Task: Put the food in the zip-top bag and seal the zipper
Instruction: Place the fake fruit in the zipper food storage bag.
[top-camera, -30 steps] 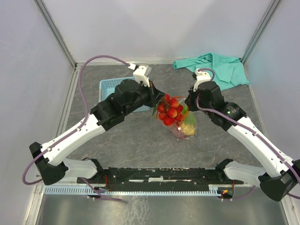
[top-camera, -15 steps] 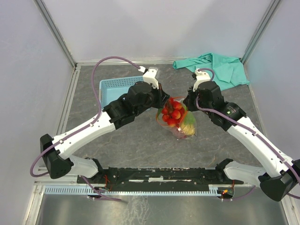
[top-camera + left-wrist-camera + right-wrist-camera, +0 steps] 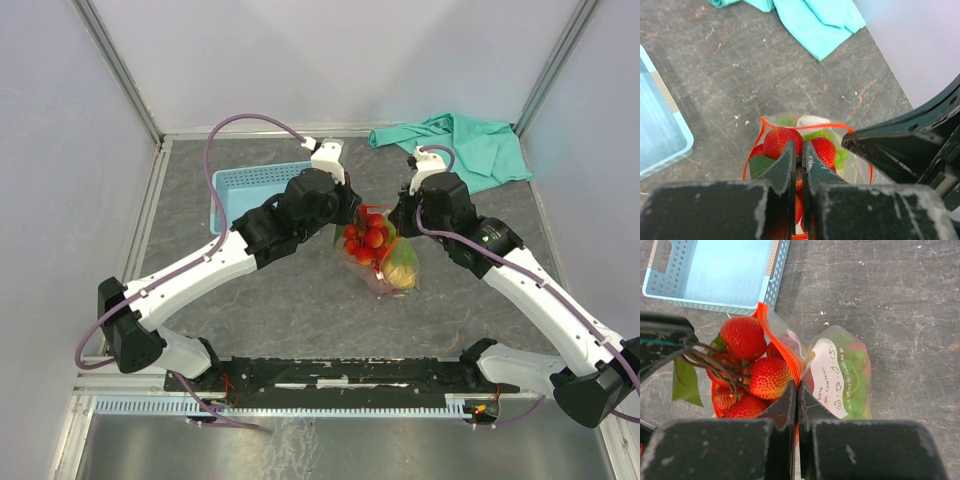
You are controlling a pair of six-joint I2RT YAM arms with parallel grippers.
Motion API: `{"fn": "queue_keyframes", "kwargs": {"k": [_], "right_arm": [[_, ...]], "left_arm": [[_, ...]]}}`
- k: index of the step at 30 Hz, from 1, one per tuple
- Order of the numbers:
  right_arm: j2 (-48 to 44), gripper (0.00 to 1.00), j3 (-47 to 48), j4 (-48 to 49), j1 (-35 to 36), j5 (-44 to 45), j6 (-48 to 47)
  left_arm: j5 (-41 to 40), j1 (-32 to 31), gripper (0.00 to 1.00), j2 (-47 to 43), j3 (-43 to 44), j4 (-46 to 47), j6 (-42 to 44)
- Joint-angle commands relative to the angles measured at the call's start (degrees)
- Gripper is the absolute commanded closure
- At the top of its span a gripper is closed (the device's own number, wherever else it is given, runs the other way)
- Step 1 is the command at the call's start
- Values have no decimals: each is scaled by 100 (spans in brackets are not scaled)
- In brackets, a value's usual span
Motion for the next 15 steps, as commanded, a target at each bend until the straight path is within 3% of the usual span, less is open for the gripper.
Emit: {"fn": "queue_keyframes", "kwargs": {"k": [1,5,15], "right_arm": [[1,99,83,432,-26,-105,25],[-5,99,80,435,-28,-113,38],[-183,99,-154,793,-28,-141,147]], "left_arm": [[-518,-24,97,94,534,265,324],[-397,-20,97,160,644,201,285],[1114,-20,97,145,108,78,-876]]}}
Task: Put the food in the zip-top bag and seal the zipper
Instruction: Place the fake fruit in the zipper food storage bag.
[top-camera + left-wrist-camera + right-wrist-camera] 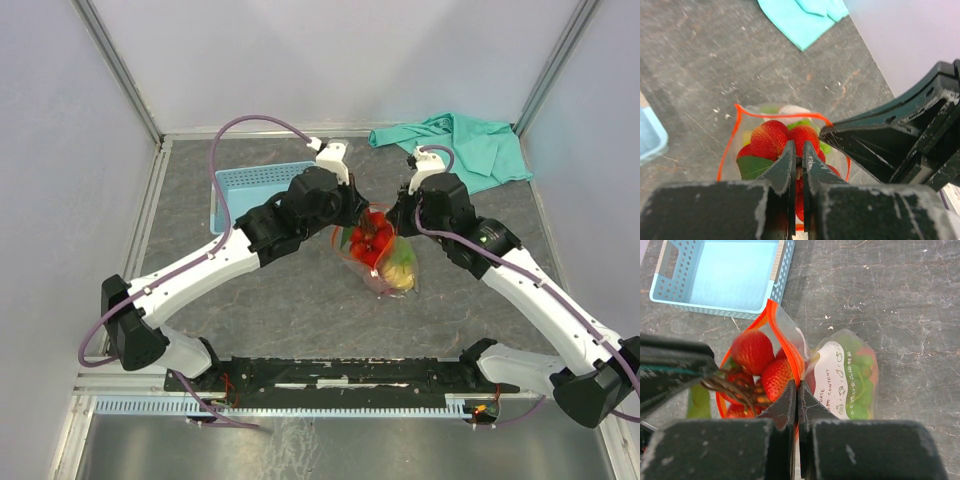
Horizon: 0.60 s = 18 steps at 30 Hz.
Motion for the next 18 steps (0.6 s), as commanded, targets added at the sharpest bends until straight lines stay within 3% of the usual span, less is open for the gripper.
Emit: {"fn": "queue_keyframes", "kwargs": {"k": [1,8,18], "right_arm": [[-250,99,-124,642,-29,-81,90],[-444,99,-384,982,-23,-188,130],[-608,99,-586,1253,-20,-600,263]], "left_arm": [[883,-24,97,-28,-233,135,-783],[1124,-25,97,151,-748,438,-1480],[500,127,97,372,-1252,1145,-2188]]}}
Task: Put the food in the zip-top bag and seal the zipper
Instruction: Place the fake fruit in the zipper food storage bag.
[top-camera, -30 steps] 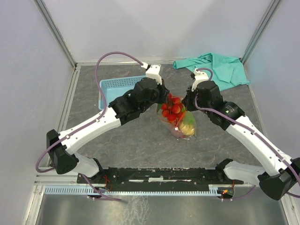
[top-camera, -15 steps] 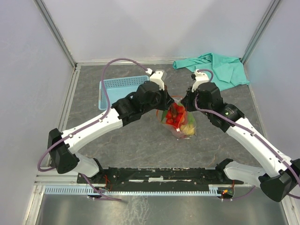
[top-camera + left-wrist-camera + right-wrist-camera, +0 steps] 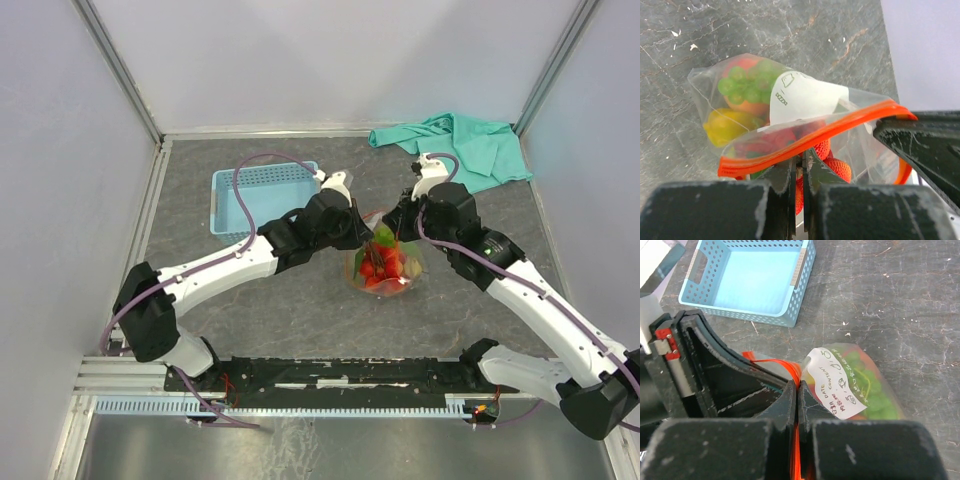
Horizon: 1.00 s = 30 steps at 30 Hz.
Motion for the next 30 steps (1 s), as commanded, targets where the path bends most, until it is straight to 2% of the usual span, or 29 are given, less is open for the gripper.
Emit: {"fn": "queue_keyframes", "kwargs": {"k": [1,5,10,14,22,30], "right_arm": [[-221,99,-52,622,-16,-256,170],[-187,99,-92,636,-24,-339,213],[-187,99,-97,592,-17,-325,146],[-212,99,-80,492,-21,-211,62],[-175,99,42,443,-18,-21,-11],[-52,99,116,436,-22,-10,-67]], "left_arm": [[-393,69,96,-52,-274,861,-658],[-681,124,85,115,-278,927,-783],[-1114,250,62,141,-300,828,-741],[-1102,270,49,87,-170,532,-551],[-859,271,30,-400,-50,-163,-188],[-664,268,23,-1119,-87,-1105,197]]}}
